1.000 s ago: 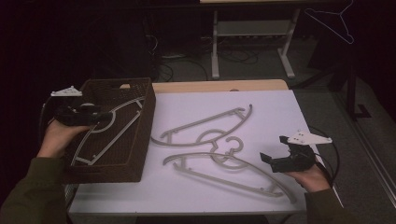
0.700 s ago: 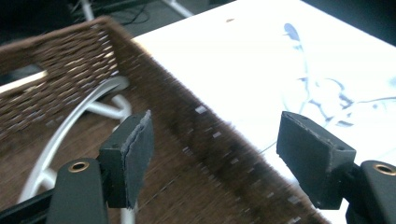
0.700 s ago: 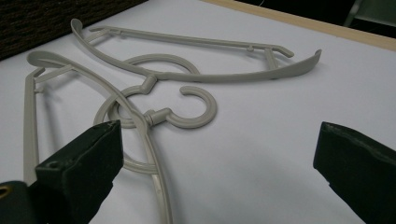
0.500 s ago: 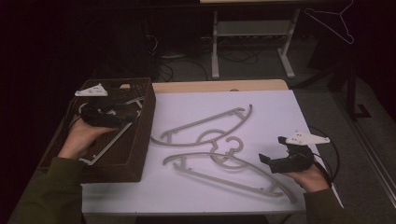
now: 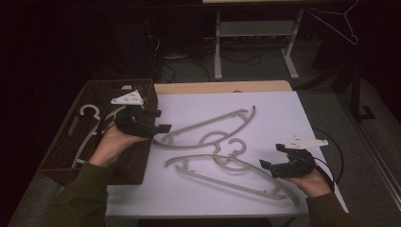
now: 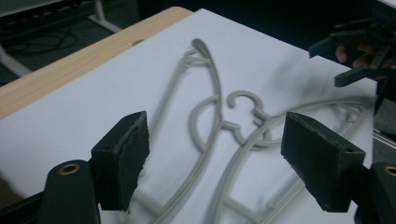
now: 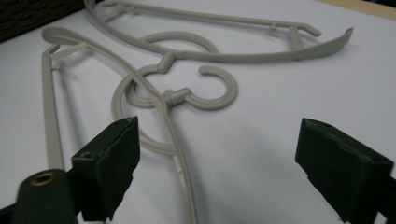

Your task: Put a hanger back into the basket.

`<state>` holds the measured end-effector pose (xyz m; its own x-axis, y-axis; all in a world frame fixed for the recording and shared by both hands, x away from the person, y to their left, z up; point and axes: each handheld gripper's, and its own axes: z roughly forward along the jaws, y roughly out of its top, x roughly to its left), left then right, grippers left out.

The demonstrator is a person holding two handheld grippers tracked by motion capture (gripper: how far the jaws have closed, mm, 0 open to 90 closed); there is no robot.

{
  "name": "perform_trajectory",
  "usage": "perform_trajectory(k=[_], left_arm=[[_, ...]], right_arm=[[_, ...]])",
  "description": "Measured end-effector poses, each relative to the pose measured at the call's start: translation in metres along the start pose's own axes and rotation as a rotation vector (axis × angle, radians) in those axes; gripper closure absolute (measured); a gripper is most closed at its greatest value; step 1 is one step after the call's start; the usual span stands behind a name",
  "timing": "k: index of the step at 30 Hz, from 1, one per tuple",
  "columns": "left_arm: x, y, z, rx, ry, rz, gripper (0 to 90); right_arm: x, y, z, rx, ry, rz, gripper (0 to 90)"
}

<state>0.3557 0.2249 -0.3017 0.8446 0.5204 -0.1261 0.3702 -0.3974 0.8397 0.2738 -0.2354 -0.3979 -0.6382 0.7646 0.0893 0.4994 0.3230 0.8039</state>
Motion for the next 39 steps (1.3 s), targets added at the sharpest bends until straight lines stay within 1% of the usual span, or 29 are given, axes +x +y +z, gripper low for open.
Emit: perform_trajectory(k=[2,5,7,8,9,10,11,13,15,17,18,19,21,22,23,24,25,26,27,28,29,30,31,32,34,35,37,39], left_arm=[[-0.008,0.001,0.010,0.002,-0.011,0.011,24.4],[-0.018,0.001,0.027,0.010,-0.028,0.024,29.5],[-0.023,-0.001,0.038,0.020,-0.030,0.035,37.6],[-0.025,-0.003,0.045,0.026,-0.038,0.038,41.4],[-0.026,-0.004,0.049,0.031,-0.043,0.038,48.3],[-0.028,-0.006,0.055,0.042,-0.048,0.040,56.1],[-0.029,-0.009,0.061,0.051,-0.055,0.041,56.1],[-0.029,-0.015,0.073,0.084,-0.068,0.041,67.7],[-0.030,-0.020,0.084,0.120,-0.062,0.057,80.3],[-0.029,-0.026,0.095,0.162,-0.076,0.064,89.3],[-0.029,-0.028,0.101,0.184,-0.069,0.072,89.6],[-0.029,-0.031,0.106,0.202,-0.060,0.076,89.7],[-0.028,-0.036,0.117,0.226,-0.055,0.074,89.7],[-0.027,-0.038,0.121,0.252,-0.046,0.094,89.7],[-0.027,-0.041,0.126,0.254,-0.042,0.077,89.7],[-0.025,-0.043,0.130,0.275,-0.034,0.089,89.8],[-0.024,-0.046,0.134,0.286,-0.028,0.088,89.8],[-0.021,-0.048,0.137,0.300,-0.031,0.085,89.8],[-0.021,-0.051,0.141,0.307,-0.028,0.071,89.8],[-0.019,-0.056,0.145,0.328,-0.029,0.069,89.8],[-0.019,-0.056,0.145,0.328,-0.029,0.069,89.8],[-0.018,-0.058,0.147,0.339,-0.039,0.077,89.8],[-0.019,-0.060,0.149,0.337,-0.038,0.062,89.9],[-0.019,-0.061,0.149,0.347,-0.045,0.062,89.9],[-0.019,-0.063,0.150,0.365,-0.057,0.065,89.9],[-0.021,-0.064,0.151,0.363,-0.059,0.059,89.9],[-0.023,-0.066,0.151,0.388,-0.072,0.071,89.9],[-0.027,-0.067,0.150,0.395,-0.084,0.078,89.9]], right_arm=[[0.002,-0.002,0.000,0.014,0.006,-0.007,17.5],[0.006,-0.005,0.001,0.037,0.029,-0.004,24.8],[0.009,-0.006,0.001,0.049,0.041,-0.004,28.5],[0.010,-0.007,0.001,0.057,0.044,-0.009,30.5],[0.011,-0.008,0.001,0.066,0.045,-0.009,33.9],[0.012,-0.009,0.001,0.078,0.052,-0.005,41.8],[0.012,-0.009,0.001,0.078,0.052,-0.005,41.8],[0.012,-0.010,0.001,0.083,0.056,-0.010,51.5],[0.012,-0.010,0.001,0.097,0.059,-0.003,59.4],[0.013,-0.010,0.002,0.110,0.065,-0.002,65.3],[0.013,-0.011,0.003,0.125,0.069,-0.001,69.8],[0.014,-0.011,0.005,0.137,0.076,-0.011,72.8],[0.016,-0.013,0.007,0.175,0.090,-0.025,81.0],[0.017,-0.014,0.009,0.185,0.097,-0.024,82.8],[0.018,-0.015,0.010,0.206,0.102,-0.029,85.4],[0.019,-0.016,0.012,0.226,0.106,-0.040,86.8],[0.020,-0.017,0.014,0.248,0.106,-0.050,87.3],[0.021,-0.018,0.016,0.263,0.108,-0.053,87.3],[0.021,-0.020,0.018,0.281,0.106,-0.054,87.5],[0.020,-0.022,0.021,0.310,0.101,-0.055,88.3],[0.020,-0.022,0.021,0.310,0.101,-0.055,88.3],[0.020,-0.023,0.022,0.316,0.098,-0.054,89.1],[0.019,-0.024,0.023,0.327,0.099,-0.053,89.3],[0.018,-0.025,0.025,0.343,0.089,-0.059,89.7],[0.017,-0.026,0.025,0.353,0.088,-0.057,89.6],[0.016,-0.026,0.027,0.358,0.081,-0.059,89.7],[0.015,-0.026,0.028,0.366,0.064,-0.067,89.7],[0.012,-0.026,0.030,0.366,0.056,-0.065,89.7]])
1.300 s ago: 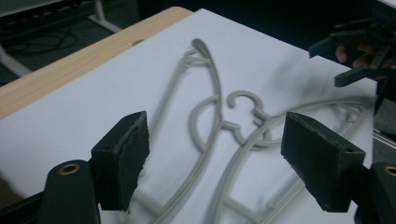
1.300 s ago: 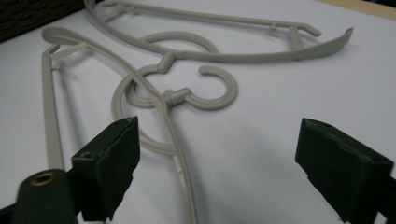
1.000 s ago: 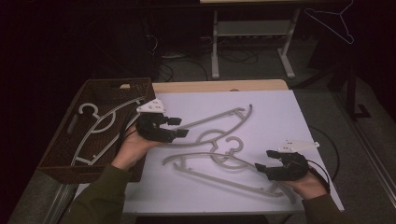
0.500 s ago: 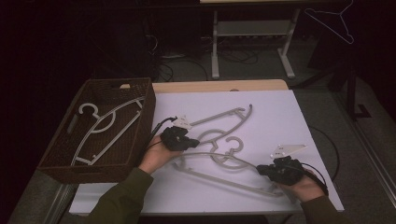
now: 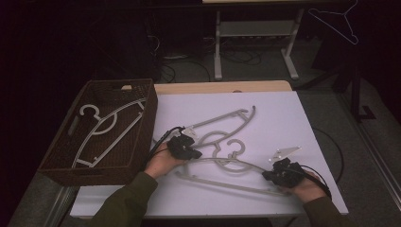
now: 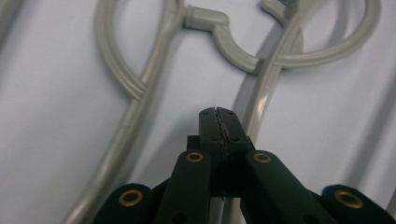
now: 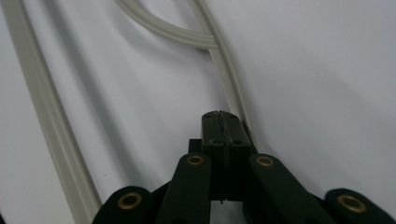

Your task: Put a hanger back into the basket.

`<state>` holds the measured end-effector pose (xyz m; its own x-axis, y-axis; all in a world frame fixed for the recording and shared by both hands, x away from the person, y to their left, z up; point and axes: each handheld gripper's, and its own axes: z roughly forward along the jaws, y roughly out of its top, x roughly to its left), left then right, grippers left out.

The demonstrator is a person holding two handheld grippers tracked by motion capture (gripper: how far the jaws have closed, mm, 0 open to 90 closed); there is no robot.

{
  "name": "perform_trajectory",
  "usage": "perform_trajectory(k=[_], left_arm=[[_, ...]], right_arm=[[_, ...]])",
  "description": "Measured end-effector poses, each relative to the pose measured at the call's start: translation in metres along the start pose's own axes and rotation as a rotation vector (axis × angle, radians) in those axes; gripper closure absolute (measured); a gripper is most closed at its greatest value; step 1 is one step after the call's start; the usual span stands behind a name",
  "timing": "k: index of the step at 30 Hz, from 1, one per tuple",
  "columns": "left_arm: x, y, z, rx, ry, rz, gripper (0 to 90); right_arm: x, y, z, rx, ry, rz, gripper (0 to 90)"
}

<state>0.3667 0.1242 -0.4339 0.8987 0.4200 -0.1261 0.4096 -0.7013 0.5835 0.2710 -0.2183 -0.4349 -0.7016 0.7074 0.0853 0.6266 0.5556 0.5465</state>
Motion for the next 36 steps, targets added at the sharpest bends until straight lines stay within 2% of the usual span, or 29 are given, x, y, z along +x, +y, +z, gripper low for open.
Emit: perform_trajectory(k=[3,9,11,13,17,18,19,20,21,22,24,25,27,29,32,33,34,35,36], left_arm=[[-0.005,-0.001,-0.001,-0.001,-0.018,0.005,89.9],[-0.016,-0.004,-0.004,-0.010,-0.064,0.017,90.0],[-0.020,-0.005,-0.004,-0.009,-0.078,0.026,89.9],[-0.024,-0.005,-0.003,-0.009,-0.082,0.038,89.9],[-0.026,-0.001,-0.005,-0.053,-0.090,0.026,88.8],[-0.027,0.001,-0.006,-0.064,-0.085,0.024,83.8],[-0.028,0.003,-0.005,-0.066,-0.087,0.023,77.7],[-0.028,0.005,-0.005,-0.077,-0.089,0.029,74.6],[-0.029,0.007,-0.003,-0.081,-0.088,0.033,66.8],[-0.030,0.008,-0.001,-0.082,-0.084,0.036,66.8],[-0.033,0.011,0.003,-0.085,-0.080,0.042,62.6],[-0.034,0.013,0.005,-0.079,-0.069,0.048,59.6],[-0.036,0.014,0.010,-0.075,-0.064,0.053,59.5],[-0.039,0.016,0.014,-0.070,-0.058,0.056,59.4],[-0.041,0.017,0.017,-0.071,-0.058,0.056,58.4],[-0.041,0.017,0.017,-0.071,-0.055,0.057,58.2],[-0.041,0.017,0.016,-0.076,-0.056,0.054,58.2],[-0.041,0.017,0.016,-0.077,-0.057,0.055,57.4],[-0.041,0.017,0.015,-0.078,-0.056,0.052,57.4]], right_arm=[[-0.005,0.002,0.001,-0.002,-0.015,0.017,89.8],[-0.019,0.012,0.004,-0.021,-0.056,0.021,89.9],[-0.021,0.014,0.005,-0.023,-0.060,0.038,89.9],[-0.023,0.014,0.005,-0.029,-0.065,0.033,89.9],[-0.022,0.012,0.004,-0.041,-0.063,0.036,89.4],[-0.022,0.012,0.002,-0.046,-0.057,0.043,86.6],[-0.021,0.012,0.000,-0.063,-0.053,0.044,79.4],[-0.021,0.012,-0.002,-0.082,-0.046,0.049,70.9],[-0.020,0.011,-0.007,-0.117,-0.035,0.052,58.4],[-0.020,0.011,-0.007,-0.117,-0.035,0.052,58.4],[-0.021,0.010,-0.010,-0.174,-0.027,0.053,44.3],[-0.020,0.009,-0.011,-0.189,-0.032,0.052,41.5],[-0.020,0.009,-0.013,-0.200,-0.029,0.074,36.4],[-0.021,0.007,-0.013,-0.203,-0.030,0.072,40.6],[-0.024,0.004,-0.016,-0.193,-0.043,0.070,56.5],[-0.025,0.000,-0.023,-0.185,-0.049,0.104,65.7],[-0.025,0.000,-0.023,-0.185,-0.049,0.104,65.7],[-0.024,-0.007,-0.032,-0.195,-0.039,0.119,74.7],[-0.024,-0.007,-0.032,-0.195,-0.039,0.119,74.7]])
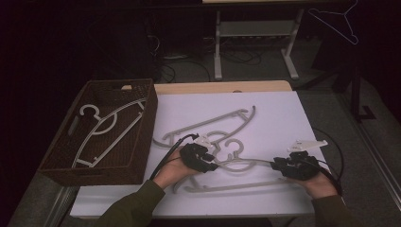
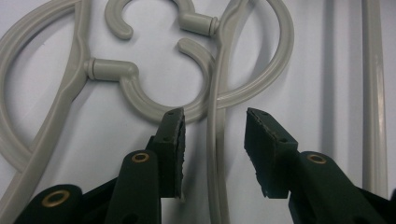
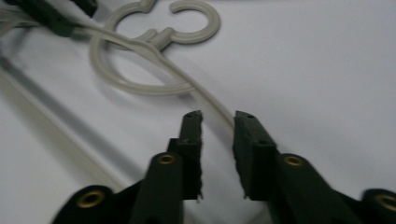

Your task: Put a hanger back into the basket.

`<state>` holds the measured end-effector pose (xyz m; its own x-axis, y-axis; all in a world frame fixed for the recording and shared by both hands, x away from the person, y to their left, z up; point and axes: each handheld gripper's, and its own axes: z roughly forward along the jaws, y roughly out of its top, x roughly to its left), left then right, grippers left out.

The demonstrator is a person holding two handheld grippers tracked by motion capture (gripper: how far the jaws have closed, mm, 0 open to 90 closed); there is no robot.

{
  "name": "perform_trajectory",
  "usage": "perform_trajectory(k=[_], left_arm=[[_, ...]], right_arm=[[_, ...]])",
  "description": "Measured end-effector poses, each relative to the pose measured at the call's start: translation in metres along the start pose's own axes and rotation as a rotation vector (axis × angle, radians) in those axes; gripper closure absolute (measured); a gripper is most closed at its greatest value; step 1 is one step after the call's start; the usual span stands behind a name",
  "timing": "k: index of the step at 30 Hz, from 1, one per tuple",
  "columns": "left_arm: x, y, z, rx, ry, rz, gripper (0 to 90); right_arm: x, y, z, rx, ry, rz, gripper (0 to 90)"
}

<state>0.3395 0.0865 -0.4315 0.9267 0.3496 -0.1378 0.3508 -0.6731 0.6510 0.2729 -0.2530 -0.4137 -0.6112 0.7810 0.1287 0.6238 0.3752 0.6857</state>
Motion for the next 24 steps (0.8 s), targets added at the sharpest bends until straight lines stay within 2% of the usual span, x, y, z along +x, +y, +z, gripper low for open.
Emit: perform_trajectory(k=[2,4,5,7,11,19,22,24], left_arm=[[0.001,0.000,-0.001,-0.004,-0.003,-0.005,55.4],[0.001,0.000,-0.001,-0.009,-0.002,-0.008,52.8],[0.001,0.000,-0.001,-0.011,-0.008,-0.015,49.6],[0.002,-0.001,0.000,-0.014,-0.009,-0.016,48.5],[0.002,-0.001,0.002,-0.008,-0.011,-0.021,48.0],[-0.001,-0.001,0.009,0.015,-0.017,-0.013,48.7],[-0.002,0.000,0.011,0.023,-0.017,-0.001,52.8],[-0.002,0.000,0.011,0.028,-0.023,0.005,60.3]], right_arm=[[0.005,-0.005,-0.011,-0.005,0.001,-0.019,84.3],[0.009,-0.011,-0.017,-0.006,0.000,-0.031,89.1],[0.013,-0.020,-0.022,0.015,0.007,-0.023,89.7],[0.013,-0.023,-0.023,0.016,0.009,-0.032,89.7],[0.013,-0.035,-0.026,0.035,0.016,-0.015,89.8],[0.011,-0.042,-0.028,0.041,0.022,0.001,89.8],[0.012,-0.042,-0.027,0.045,0.018,-0.002,89.9],[0.012,-0.042,-0.027,0.045,0.017,-0.002,89.9]])
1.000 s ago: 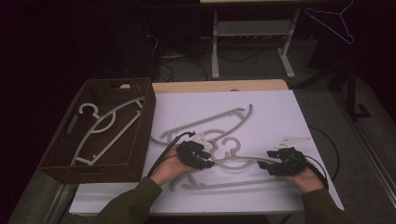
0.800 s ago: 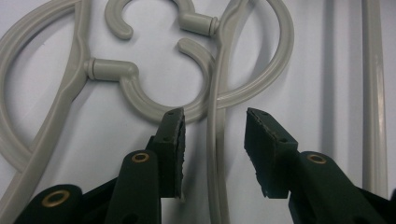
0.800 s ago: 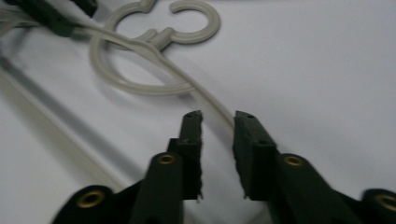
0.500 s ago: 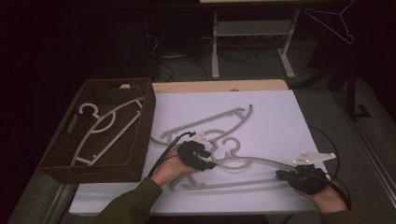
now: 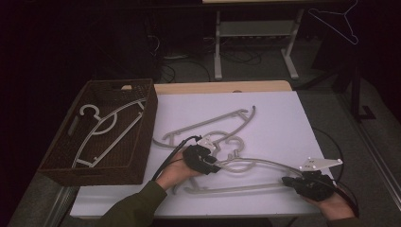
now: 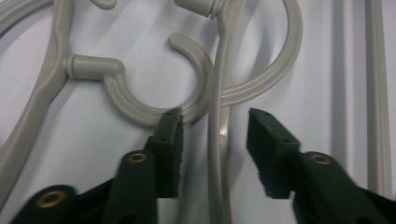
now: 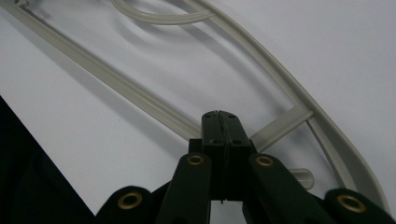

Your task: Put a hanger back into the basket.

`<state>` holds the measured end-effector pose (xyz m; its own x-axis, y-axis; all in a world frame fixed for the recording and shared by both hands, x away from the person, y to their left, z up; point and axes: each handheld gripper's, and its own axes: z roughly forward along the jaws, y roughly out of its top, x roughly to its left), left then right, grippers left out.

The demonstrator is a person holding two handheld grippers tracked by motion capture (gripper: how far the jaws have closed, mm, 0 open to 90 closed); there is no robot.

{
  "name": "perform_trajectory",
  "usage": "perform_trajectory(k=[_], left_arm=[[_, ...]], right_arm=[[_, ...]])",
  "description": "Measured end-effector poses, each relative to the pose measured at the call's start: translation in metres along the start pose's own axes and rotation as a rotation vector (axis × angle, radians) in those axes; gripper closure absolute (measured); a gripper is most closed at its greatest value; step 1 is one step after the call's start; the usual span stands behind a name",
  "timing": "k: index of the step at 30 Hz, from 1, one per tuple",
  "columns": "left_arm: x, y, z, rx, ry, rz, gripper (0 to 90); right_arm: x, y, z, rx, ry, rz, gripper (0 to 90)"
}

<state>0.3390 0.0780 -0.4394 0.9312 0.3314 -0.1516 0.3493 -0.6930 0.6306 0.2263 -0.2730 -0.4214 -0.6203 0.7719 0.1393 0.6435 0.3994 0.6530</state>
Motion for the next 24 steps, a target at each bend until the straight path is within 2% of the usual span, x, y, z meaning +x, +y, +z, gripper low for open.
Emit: perform_trajectory(k=[2,4,7,15,17,18,20,24], left_arm=[[-0.001,0.001,0.001,-0.001,0.009,0.012,64.0],[-0.002,0.001,0.002,0.001,0.001,0.020,71.2],[-0.003,0.002,0.002,0.008,0.025,0.038,78.3],[-0.002,0.002,0.000,0.003,-0.002,0.036,81.4],[-0.002,0.003,-0.004,-0.021,-0.013,0.021,81.7],[-0.001,0.003,-0.006,-0.022,-0.009,0.034,81.9],[-0.001,0.004,-0.011,-0.028,-0.009,0.027,81.9],[-0.001,0.005,-0.021,-0.042,0.012,0.019,82.1]], right_arm=[[0.000,0.000,0.000,-0.001,0.001,0.000,89.9],[0.000,0.000,0.000,-0.001,0.002,0.000,89.9],[0.000,0.000,0.000,0.000,0.002,0.000,89.9],[0.001,0.002,0.000,-0.005,0.006,-0.001,89.7],[0.001,0.005,-0.001,-0.025,0.002,0.002,79.6],[0.001,0.006,-0.001,-0.042,0.002,0.000,73.3],[-0.001,0.009,-0.002,-0.064,-0.003,0.005,62.6],[0.000,0.018,-0.003,-0.116,-0.021,-0.004,41.8]])
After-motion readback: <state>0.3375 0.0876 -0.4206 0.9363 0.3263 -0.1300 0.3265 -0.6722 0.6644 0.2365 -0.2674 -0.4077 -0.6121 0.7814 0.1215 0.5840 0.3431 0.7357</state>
